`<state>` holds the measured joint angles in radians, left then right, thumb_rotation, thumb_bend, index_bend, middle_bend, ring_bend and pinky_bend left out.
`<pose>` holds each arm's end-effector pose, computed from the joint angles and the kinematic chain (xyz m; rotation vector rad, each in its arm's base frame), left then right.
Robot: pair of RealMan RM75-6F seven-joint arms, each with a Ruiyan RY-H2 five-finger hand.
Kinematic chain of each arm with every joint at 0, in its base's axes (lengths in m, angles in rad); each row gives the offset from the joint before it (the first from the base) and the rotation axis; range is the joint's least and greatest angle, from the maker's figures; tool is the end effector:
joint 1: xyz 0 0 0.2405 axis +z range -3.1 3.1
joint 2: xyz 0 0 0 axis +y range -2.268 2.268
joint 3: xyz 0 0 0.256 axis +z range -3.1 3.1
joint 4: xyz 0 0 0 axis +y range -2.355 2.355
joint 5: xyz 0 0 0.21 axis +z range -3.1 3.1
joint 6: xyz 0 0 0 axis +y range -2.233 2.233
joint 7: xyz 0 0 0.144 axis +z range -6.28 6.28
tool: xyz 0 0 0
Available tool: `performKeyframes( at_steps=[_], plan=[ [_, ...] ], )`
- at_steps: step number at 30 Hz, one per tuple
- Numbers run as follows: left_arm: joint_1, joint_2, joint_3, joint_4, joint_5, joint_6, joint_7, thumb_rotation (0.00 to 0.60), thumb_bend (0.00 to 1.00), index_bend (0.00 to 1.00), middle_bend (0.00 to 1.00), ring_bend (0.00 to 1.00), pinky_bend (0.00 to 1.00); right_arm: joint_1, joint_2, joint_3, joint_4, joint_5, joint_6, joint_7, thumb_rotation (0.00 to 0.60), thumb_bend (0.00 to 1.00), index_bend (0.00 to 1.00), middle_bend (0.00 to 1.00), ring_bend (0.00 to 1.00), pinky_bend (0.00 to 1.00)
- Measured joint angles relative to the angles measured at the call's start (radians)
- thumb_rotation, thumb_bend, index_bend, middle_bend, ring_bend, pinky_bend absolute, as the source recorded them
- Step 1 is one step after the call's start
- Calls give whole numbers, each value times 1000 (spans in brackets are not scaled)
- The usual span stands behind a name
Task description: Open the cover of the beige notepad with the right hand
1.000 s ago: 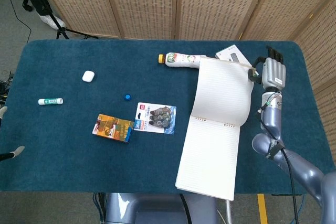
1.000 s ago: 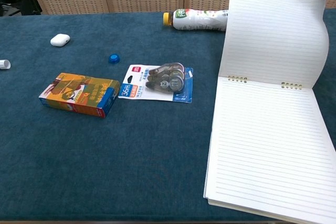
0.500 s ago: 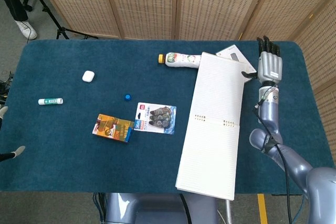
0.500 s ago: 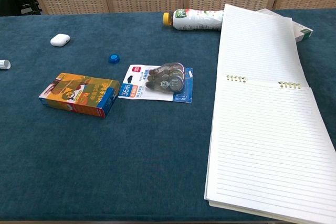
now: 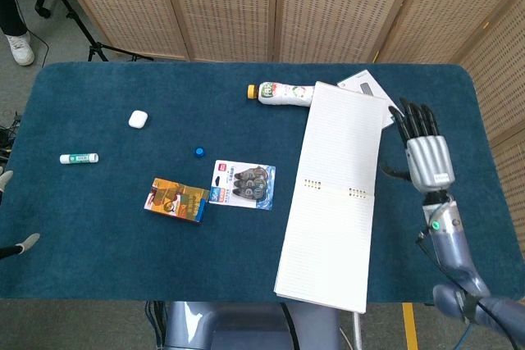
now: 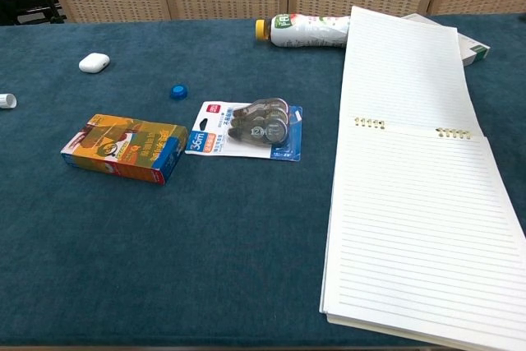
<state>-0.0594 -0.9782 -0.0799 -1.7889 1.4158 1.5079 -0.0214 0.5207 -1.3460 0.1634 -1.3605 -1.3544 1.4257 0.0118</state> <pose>-0.2964 0.1769 0.1977 -1.2609 -0.9540 -0.9293 -0.2339 -0.3336 0.1261 1.4224 -0.6840 1.2017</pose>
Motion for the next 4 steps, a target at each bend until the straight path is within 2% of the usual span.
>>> performKeyframes(
  at_steps=[4],
  plan=[
    [13, 3, 10, 6, 34, 25, -23, 600, 0, 0, 0, 0, 0, -115, 41, -84, -117, -82, 111, -24, 600, 0, 0, 0, 0, 0]
  ],
)
